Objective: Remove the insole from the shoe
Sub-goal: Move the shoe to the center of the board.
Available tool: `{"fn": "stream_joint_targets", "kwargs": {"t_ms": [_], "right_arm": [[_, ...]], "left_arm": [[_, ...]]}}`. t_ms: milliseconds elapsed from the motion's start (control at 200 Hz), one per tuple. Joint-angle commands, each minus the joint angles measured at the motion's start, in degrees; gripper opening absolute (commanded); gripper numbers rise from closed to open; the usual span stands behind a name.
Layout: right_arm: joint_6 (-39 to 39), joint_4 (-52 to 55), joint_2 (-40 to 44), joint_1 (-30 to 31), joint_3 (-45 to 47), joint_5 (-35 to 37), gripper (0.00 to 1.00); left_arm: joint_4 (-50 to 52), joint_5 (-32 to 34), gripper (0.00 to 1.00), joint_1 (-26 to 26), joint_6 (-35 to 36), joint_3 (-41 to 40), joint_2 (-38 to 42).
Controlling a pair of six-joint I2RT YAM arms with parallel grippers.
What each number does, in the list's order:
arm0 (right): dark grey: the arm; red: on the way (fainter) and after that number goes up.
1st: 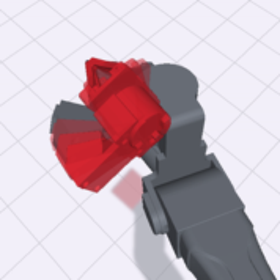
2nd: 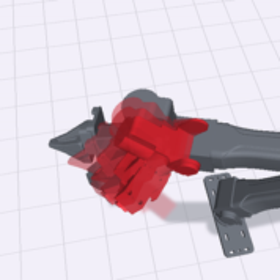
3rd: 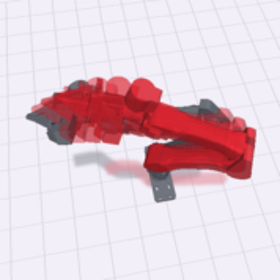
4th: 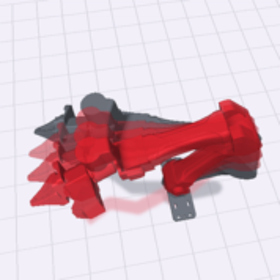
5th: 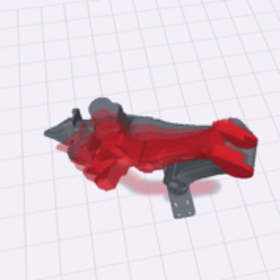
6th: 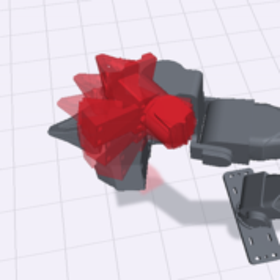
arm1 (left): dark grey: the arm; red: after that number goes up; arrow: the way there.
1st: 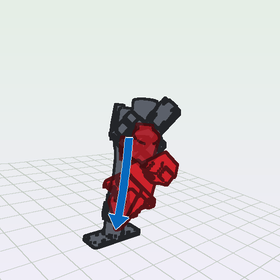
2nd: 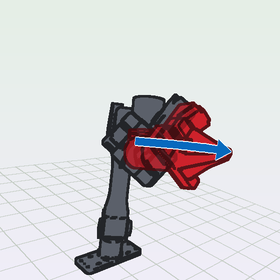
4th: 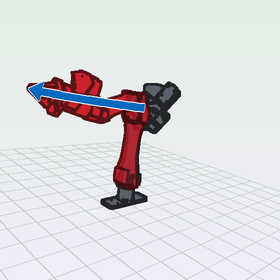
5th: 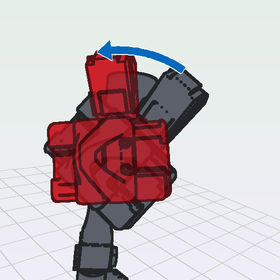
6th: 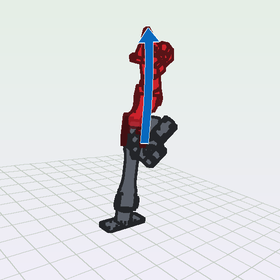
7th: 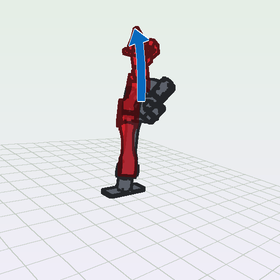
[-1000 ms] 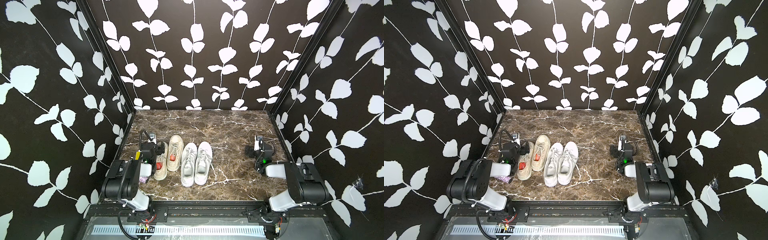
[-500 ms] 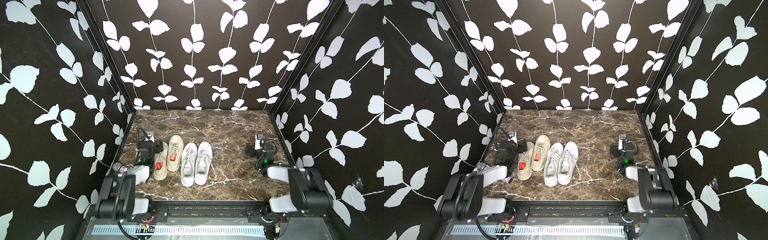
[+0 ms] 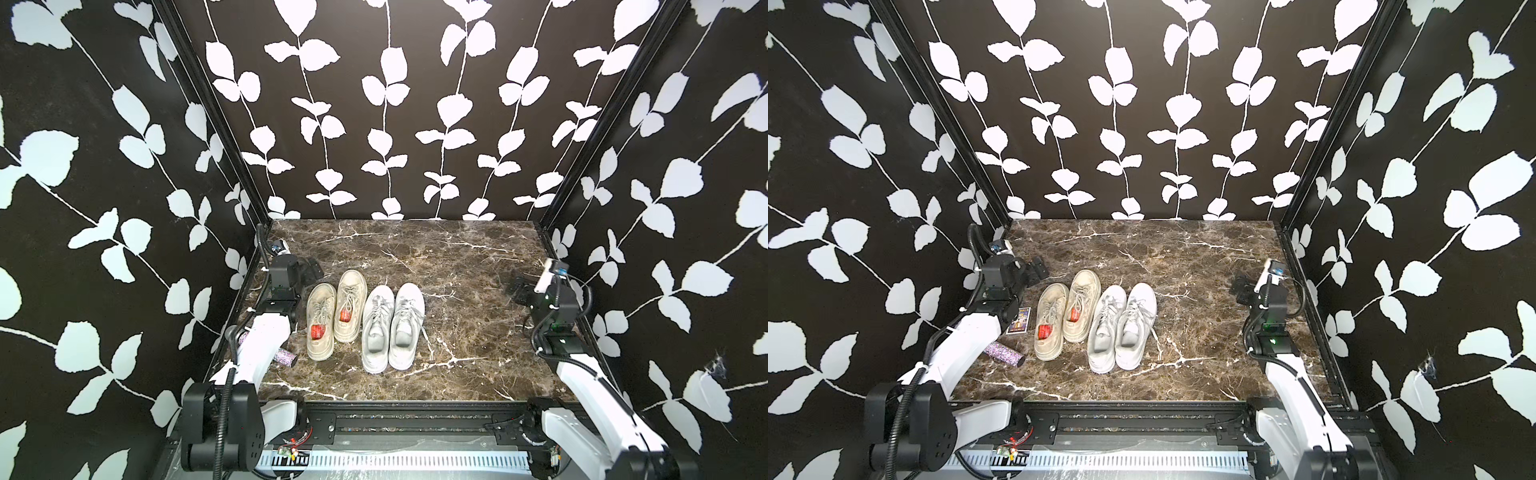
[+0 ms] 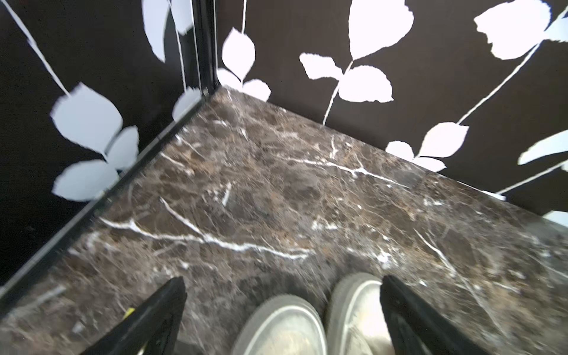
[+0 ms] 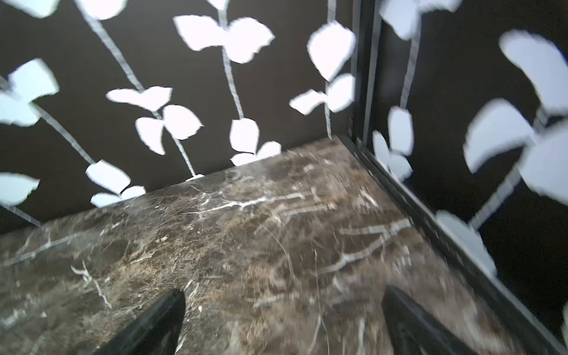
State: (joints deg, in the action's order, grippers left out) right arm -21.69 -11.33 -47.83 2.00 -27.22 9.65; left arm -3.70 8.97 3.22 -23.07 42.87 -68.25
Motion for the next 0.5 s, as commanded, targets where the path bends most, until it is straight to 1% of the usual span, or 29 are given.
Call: {"fn": "stream_joint_targets", "kwargs": {"t_ms": [0,70,190,255,340,425,495], "right_arm": [[-8.0,5.4,3.8,-0.4,2.3,3.4,0.99],[-7.0,6.7,4.4,-0.5,1.7,0.0,0.99],[-5.8,14.3,2.5,-0.4,-2.1,-5.1,0.99],[-5.7,16.6,1.7,-0.4,-3.0,-7.9,0.99],[-6.6,18.8,0.6,-0.3,-3.3,-11.8,0.99],[-7.7,21.4,-0.2,0.5,-3.7,-14.4,0.99],[-8.4,22.6,-0.6,2.5,-3.4,-15.3,0.99]], "left_arm": [[4.5,-5.7,1.00,-0.2,-4.2,2.0,0.8],[5.8,-7.0,1.00,0.0,-4.3,2.2,0.3],[8.0,-7.6,1.00,1.3,-4.7,1.8,0.3],[8.5,-6.1,1.00,4.4,-3.7,1.1,1.7],[11.4,-3.0,1.00,9.7,-2.5,1.5,3.1],[13.3,-2.6,0.99,14.1,-2.2,2.0,4.1],[14.1,-2.3,0.99,18.2,-1.7,2.2,4.7]]}}
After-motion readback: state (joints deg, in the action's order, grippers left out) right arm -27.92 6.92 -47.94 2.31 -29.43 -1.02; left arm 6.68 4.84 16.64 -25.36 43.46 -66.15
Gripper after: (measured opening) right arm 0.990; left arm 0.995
